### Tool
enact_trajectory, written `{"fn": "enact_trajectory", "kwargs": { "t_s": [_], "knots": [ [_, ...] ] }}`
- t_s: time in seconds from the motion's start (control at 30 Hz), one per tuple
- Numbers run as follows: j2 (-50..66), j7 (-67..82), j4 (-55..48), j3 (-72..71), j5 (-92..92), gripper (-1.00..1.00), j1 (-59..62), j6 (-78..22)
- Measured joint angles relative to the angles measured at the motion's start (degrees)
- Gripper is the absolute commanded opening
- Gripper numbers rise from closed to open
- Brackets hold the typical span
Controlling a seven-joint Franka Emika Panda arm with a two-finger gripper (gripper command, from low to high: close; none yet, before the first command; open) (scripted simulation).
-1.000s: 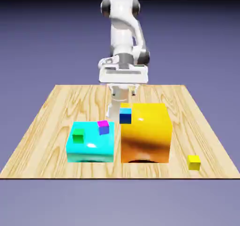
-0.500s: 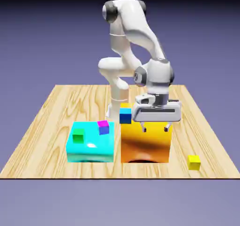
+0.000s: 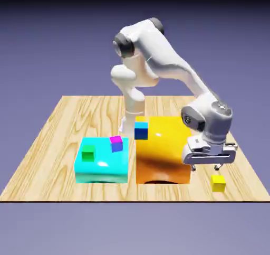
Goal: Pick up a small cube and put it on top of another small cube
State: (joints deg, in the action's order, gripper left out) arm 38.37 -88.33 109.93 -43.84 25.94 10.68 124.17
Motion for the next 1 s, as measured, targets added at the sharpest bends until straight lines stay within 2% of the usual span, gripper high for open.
{"fn": "enact_trajectory", "kwargs": {
  "t_s": [0.27,0.33,0.4,0.43,0.5,0.6,1.0],
  "knots": [
    [16.6,-10.7,-11.9,-10.3,6.1,0.0,2.7,-11.7],
    [17.4,-11.2,-12.5,-10.7,6.4,0.0,2.8,-12.2],
    [20.9,-12.4,-11.0,-7.7,9.1,0.0,1.2,-7.2],
    [22.1,-12.8,-10.4,-6.6,10.1,-1.0,0.7,-5.5],
    [22.1,-12.8,-10.4,-6.6,10.0,-1.0,0.7,-5.5],
    [16.8,-10.9,-12.1,-10.3,5.9,-1.0,2.8,-12.1],
    [-8.1,0.2,2.4,9.3,-4.6,-1.0,4.9,-10.1]
  ]
}}
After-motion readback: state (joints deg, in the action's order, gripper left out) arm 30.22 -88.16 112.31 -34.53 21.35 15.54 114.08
